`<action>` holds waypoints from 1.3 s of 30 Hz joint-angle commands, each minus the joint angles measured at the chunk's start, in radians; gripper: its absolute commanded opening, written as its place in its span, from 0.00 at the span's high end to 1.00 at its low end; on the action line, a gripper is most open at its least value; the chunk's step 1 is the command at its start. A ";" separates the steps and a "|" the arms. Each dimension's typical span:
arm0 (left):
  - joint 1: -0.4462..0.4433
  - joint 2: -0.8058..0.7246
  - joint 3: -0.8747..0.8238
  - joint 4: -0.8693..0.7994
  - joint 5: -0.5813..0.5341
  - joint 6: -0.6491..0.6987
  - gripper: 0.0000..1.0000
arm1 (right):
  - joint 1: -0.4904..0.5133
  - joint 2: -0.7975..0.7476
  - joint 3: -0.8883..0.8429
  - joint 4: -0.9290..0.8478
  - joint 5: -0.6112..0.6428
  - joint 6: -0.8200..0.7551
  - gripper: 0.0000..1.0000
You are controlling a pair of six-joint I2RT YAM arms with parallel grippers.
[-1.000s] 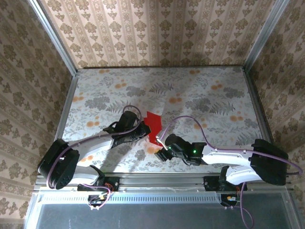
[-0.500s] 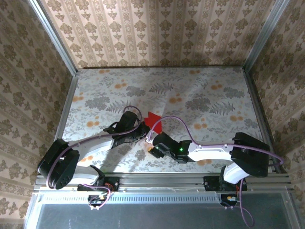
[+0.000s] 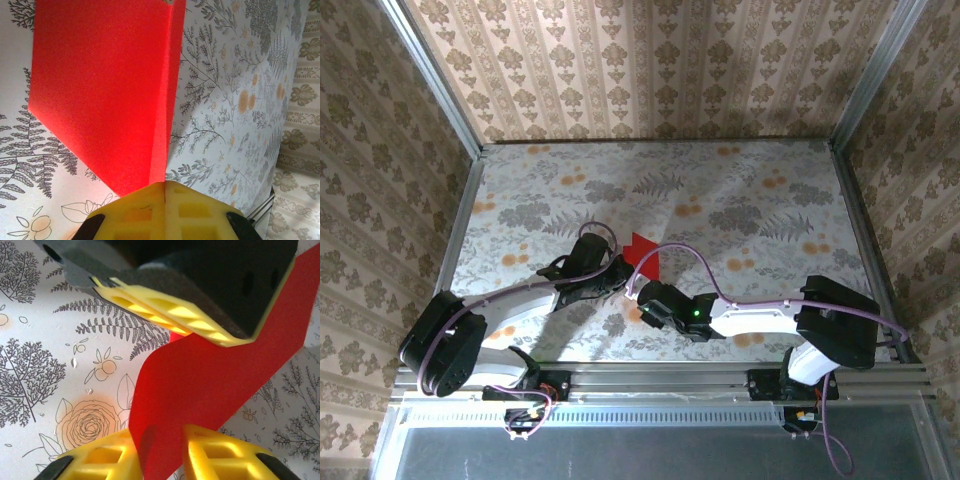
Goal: Fold a paper plane with a square sheet of paper (fold left side to right side)
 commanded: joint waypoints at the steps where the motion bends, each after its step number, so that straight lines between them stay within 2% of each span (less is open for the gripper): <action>1: -0.003 0.002 0.003 -0.029 0.020 -0.003 0.96 | 0.007 -0.017 0.008 0.017 0.035 0.007 0.82; 9: 0.043 -0.018 0.009 -0.078 0.009 0.061 0.78 | -0.005 -0.051 -0.019 -0.019 -0.014 0.027 0.94; 14: 0.109 -0.075 0.046 -0.171 0.020 0.143 0.69 | -0.034 -0.062 -0.035 -0.038 -0.110 0.053 0.95; 18: 0.175 -0.119 0.063 -0.218 0.058 0.198 0.67 | -0.070 -0.069 -0.058 -0.028 -0.213 0.082 0.96; 23: 0.220 -0.115 0.095 -0.234 0.120 0.264 0.68 | -0.127 -0.055 -0.073 -0.014 -0.370 0.118 0.97; 30: 0.215 0.042 0.178 -0.210 0.234 0.332 0.78 | -0.193 -0.010 -0.073 -0.004 -0.554 0.160 0.97; 39: 0.178 0.264 0.291 -0.186 0.305 0.393 0.87 | -0.234 0.036 -0.050 -0.007 -0.674 0.191 0.97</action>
